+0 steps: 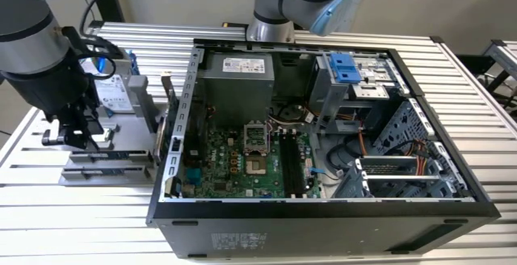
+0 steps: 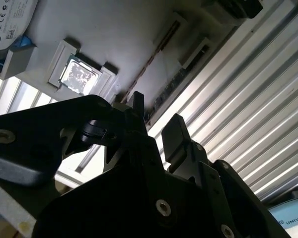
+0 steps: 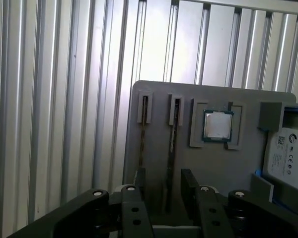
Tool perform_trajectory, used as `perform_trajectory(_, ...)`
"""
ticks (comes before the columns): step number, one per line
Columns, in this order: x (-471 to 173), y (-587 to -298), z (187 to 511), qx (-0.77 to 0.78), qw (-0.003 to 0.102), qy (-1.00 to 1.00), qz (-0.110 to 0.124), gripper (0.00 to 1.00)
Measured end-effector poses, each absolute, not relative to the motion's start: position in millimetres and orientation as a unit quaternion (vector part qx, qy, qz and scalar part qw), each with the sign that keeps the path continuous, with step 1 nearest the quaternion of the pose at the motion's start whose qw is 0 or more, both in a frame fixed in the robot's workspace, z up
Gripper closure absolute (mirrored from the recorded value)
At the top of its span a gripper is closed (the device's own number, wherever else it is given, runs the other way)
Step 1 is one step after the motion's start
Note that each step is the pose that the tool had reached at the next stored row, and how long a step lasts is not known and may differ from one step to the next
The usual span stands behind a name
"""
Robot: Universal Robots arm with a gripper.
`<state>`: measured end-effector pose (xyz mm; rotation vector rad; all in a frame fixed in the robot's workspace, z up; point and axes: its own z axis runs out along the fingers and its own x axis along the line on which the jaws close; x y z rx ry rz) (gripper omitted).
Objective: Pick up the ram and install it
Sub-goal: 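Pick up the ram and move it above insertion slot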
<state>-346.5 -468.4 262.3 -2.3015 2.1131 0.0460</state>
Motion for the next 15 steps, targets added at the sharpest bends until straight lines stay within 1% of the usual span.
perform_trajectory(15, -346, -479, 240, -0.728, 0.007, 0.685, 0.014, 0.0)
